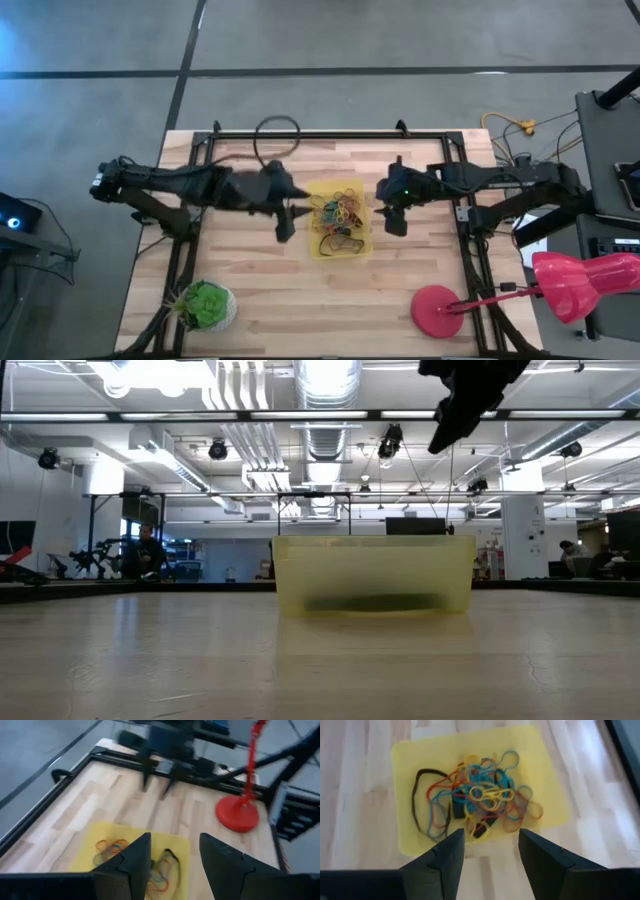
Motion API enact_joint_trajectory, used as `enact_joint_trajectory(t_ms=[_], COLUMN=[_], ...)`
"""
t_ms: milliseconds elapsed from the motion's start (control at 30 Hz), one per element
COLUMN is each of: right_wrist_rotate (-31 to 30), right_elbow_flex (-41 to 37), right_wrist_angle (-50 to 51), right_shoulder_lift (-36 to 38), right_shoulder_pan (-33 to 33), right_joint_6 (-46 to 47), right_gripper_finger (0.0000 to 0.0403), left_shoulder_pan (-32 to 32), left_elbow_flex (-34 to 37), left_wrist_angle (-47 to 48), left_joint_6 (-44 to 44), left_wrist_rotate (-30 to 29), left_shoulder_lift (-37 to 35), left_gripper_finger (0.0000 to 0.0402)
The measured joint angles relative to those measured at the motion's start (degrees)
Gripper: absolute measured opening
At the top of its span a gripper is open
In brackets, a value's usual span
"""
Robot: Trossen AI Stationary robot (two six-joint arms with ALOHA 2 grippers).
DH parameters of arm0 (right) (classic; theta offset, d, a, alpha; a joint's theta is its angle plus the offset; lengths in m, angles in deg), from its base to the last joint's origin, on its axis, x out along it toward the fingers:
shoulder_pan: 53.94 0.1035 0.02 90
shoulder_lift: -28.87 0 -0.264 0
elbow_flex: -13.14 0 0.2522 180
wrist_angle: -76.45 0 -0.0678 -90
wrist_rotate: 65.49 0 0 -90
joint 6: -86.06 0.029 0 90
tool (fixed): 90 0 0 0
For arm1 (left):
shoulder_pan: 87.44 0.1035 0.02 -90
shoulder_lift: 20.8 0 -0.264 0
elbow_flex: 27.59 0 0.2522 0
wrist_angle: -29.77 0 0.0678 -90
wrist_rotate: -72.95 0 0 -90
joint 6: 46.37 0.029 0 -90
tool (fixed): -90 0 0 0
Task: Pick and place rubber bands into bin
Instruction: Return to Home Position
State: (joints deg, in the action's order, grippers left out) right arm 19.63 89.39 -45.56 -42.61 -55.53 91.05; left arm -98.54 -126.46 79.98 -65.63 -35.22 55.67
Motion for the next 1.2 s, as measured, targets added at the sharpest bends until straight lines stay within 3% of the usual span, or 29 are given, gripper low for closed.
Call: enact_joint_trajectory(t_ms=[167,400,567,733,867,967,1067,1200], right_wrist_rotate=[-1.5,-1.3,-1.4,-1.2,11.4,20.8,24.5,24.6], right_elbow_flex=[-2.2,0.0,1.5,2.9,1.6,-2.0,-5.6,-9.5], right_wrist_angle=[-0.1,1.6,1.4,1.7,-0.2,-3.6,-5.4,-6.2], right_shoulder_lift=[4.7,9.3,10.6,10.7,10.7,10.9,11.3,13.4], right_shoulder_pan=[-0.6,-0.7,-1.8,-2.3,-3.5,-5.8,-8.3,-11.1], right_joint_6=[4.0,5.9,1.2,5.4,5.2,4.4,5.0,4.6], right_gripper_finger=[0.0171,0.0171,0.0173,0.0171,0.0168,0.0169,0.0168,0.0166], left_shoulder_pan=[6.0,7.0,6.8,6.3,6.6,6.6,6.6,6.6], left_elbow_flex=[6.2,10.6,10.6,11.3,16.2,22.1,28.9,37.9], left_wrist_angle=[-5.5,-5.6,-6.1,-10.6,-19.8,-24.9,-32.4,-40.2], left_joint_6=[-1.3,-4.7,-11.2,-2.9,0.5,0.3,0.1,0.3], left_wrist_rotate=[3.5,-5.9,1.2,6.1,13.3,13.8,13.8,13.3], left_shoulder_lift=[-4.3,-10.1,-12.0,-11.6,-12.3,-14.7,-18.9,-26.5], left_gripper_finger=[0.0152,0.0152,0.0152,0.0152,0.0152,0.0152,0.0152,0.0152])
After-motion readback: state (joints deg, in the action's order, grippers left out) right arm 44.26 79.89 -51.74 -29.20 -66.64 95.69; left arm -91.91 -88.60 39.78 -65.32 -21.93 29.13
